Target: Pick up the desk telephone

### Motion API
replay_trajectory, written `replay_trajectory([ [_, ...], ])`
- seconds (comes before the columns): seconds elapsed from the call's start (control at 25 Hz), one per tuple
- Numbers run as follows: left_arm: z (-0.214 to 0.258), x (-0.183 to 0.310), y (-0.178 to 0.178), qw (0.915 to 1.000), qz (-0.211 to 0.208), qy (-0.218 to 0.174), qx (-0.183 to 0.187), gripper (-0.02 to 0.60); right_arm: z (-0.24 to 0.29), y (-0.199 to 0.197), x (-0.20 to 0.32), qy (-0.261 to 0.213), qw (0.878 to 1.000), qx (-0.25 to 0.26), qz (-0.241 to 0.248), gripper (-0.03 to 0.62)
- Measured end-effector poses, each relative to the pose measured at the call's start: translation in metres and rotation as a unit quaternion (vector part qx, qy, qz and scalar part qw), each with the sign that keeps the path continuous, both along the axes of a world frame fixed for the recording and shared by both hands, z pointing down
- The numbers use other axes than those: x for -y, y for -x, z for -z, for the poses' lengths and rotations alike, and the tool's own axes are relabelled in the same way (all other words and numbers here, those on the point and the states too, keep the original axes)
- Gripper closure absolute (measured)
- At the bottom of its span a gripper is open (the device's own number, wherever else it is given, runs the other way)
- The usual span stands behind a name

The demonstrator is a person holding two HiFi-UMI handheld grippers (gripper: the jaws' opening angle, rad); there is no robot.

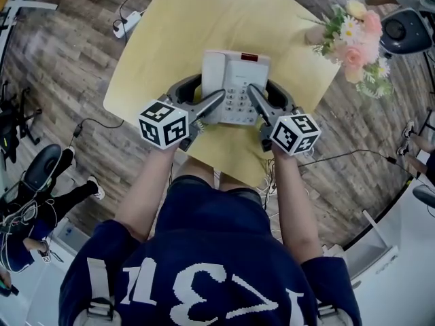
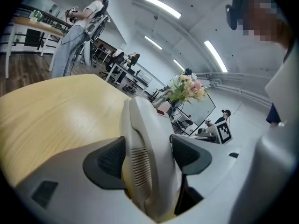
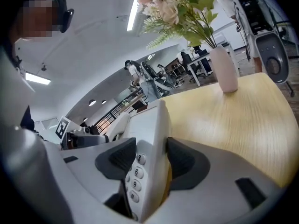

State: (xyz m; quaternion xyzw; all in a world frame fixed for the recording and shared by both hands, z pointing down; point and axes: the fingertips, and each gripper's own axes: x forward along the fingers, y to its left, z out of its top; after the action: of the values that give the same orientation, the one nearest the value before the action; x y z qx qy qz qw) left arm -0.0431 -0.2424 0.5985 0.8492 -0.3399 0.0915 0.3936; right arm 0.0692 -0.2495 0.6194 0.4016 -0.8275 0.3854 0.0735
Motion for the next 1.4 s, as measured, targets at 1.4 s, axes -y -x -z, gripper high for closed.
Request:
replay_trajectory([
  [1.4, 0.29, -0.004, 0.002, 0.9381, -0.005, -0.346, 0.015, 0.275, 0.3, -0.003, 0.002, -0.331, 0.943, 0.013, -0.008, 0.396],
])
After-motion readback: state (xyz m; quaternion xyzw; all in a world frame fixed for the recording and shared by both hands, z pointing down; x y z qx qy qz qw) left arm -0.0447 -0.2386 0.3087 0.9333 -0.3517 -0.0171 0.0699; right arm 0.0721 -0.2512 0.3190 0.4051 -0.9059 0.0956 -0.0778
